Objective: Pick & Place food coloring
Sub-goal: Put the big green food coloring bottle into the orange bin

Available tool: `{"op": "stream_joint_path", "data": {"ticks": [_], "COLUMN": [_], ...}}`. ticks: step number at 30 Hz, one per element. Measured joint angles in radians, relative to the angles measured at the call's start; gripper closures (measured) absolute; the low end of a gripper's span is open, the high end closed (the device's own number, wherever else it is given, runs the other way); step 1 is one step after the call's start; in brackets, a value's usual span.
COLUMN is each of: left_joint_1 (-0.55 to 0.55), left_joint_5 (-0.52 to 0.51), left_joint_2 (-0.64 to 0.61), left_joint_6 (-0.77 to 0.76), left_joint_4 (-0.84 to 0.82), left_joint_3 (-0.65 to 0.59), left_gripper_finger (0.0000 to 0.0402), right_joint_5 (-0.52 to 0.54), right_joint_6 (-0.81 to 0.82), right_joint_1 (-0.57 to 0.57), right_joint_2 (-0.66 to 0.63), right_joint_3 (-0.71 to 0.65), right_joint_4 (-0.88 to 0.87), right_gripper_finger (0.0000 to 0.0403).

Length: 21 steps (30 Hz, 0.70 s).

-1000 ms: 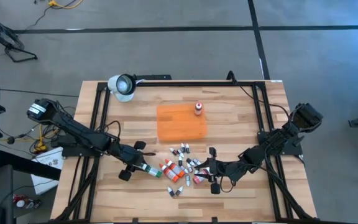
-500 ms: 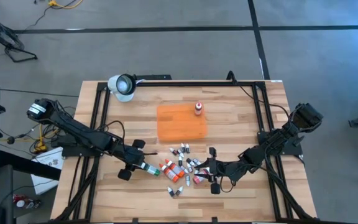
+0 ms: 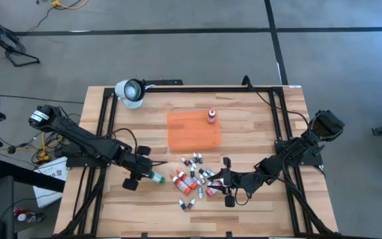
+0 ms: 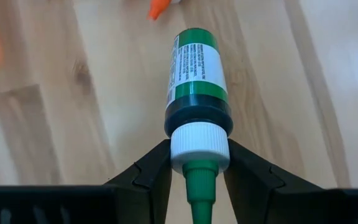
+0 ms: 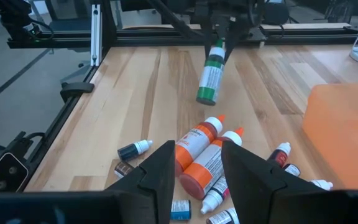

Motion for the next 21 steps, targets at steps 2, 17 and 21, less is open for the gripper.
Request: {"op": "stream_joint_path", "data": {"ticks": [2, 17, 21], "left_joint_1": [0.000, 0.004, 0.004], "left_joint_5": [-0.011, -0.018, -0.020], "left_joint_2": [0.000, 0.047, 0.080], "left_joint_6": [-0.006, -0.100, -0.101], "left_joint_4": [-0.046, -0.321, -0.378], "left_joint_3": [0.028, 0.149, 0.190], "left_gripper_finger": [0.0278, 0.0278, 0.0278], "right_joint_5": [0.000, 0.000, 0.001], "right_joint_6": [0.000, 0.000, 0.000], "right_joint_1": [0.000, -0.002, -0.002], "right_joint_2": [0.000, 0.000, 0.000], "right_joint_3": [0.000, 0.000, 0.000], "right_joint_4": [0.000, 0.000, 0.002], "right_gripper_finger": [0.0280, 0.0280, 0.0280]}}
